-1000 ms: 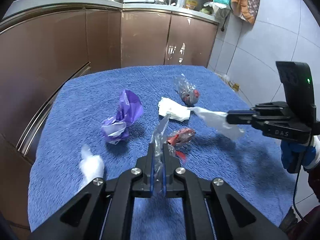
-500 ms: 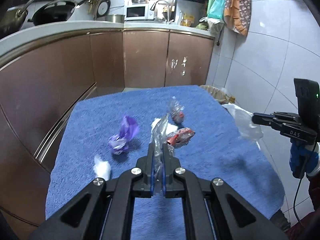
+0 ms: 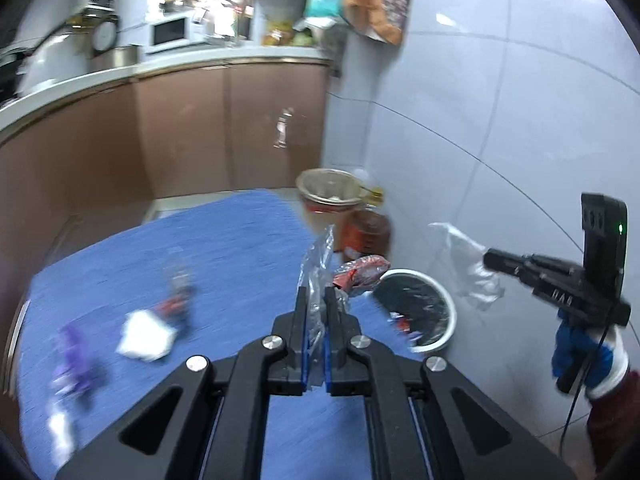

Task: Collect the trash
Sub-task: 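Carry the clear bag and tissue to the white bin and open both tools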

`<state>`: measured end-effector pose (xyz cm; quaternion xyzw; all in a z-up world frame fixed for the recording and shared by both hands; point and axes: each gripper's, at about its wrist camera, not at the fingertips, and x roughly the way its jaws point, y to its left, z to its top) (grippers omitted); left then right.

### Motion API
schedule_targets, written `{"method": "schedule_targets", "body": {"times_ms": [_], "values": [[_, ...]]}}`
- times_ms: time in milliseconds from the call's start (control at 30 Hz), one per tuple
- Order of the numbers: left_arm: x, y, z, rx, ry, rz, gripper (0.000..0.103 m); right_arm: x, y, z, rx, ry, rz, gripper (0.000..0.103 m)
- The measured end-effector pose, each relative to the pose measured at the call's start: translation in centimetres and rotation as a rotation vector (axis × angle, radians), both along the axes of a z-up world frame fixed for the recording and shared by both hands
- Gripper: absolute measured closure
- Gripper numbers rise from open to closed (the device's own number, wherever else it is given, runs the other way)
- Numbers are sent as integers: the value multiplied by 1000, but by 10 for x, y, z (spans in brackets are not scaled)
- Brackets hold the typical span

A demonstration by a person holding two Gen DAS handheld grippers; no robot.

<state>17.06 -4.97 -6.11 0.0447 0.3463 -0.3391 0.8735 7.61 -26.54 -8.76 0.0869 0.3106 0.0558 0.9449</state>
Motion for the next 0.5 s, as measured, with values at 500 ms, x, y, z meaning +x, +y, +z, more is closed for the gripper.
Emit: {"method": "schedule_targets", "body": {"times_ms": [500], "values": [[55, -232, -96, 120, 224, -175, 98, 14, -121, -82, 111, 102, -279, 99]]}}
